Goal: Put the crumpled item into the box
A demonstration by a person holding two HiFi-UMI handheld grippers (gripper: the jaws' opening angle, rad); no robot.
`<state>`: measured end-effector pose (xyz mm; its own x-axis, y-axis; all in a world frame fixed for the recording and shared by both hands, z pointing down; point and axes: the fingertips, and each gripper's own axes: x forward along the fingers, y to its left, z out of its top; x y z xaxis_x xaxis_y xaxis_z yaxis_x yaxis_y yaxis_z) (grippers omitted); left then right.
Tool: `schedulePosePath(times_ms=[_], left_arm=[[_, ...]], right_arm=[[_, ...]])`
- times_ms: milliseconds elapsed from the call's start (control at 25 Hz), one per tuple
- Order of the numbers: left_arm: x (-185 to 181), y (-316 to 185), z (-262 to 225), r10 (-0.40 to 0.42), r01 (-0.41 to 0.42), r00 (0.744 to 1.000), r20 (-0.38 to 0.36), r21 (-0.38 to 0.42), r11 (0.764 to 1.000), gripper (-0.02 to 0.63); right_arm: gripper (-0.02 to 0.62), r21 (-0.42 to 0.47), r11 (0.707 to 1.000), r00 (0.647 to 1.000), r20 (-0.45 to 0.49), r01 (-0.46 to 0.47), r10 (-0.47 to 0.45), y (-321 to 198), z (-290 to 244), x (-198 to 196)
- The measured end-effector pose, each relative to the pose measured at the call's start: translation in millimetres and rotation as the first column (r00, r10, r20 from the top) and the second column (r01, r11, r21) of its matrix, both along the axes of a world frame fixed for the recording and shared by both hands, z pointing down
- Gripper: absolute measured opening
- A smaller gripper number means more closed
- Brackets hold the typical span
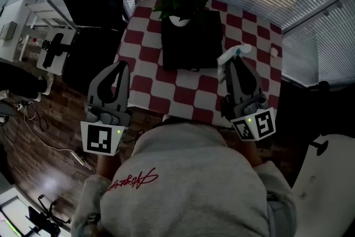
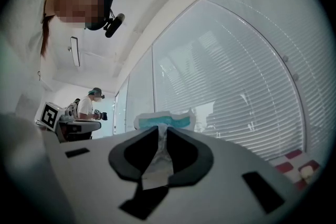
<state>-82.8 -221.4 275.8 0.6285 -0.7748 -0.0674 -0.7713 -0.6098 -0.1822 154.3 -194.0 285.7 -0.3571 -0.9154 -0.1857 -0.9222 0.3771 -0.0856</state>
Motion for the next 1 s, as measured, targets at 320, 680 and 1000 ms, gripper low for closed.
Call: schedulePosePath(times_ms=[320,680,1000], left_arm=[[-6,0,0,-0.037,0.037,0.999,0.002,-0.004,0.999,0.023],[-13,0,-1,-0.073,0.073,0.997,0.007,-0.001,0.997,0.023],[-14,0,3,-0.079,0.079,0.997,0.007,-0.001,0.997,0.023]], right_arm=[[0.060,-0.019,0.999,0.999,-0.012,0.034,-0.034,-15,4,-4],[0.060,-0.048,0.997,0.998,-0.023,0.053,-0.054,-28,13,-6],[0.060,-0.086,0.995,0.997,-0.043,0.055,-0.059,-39,24,-5]])
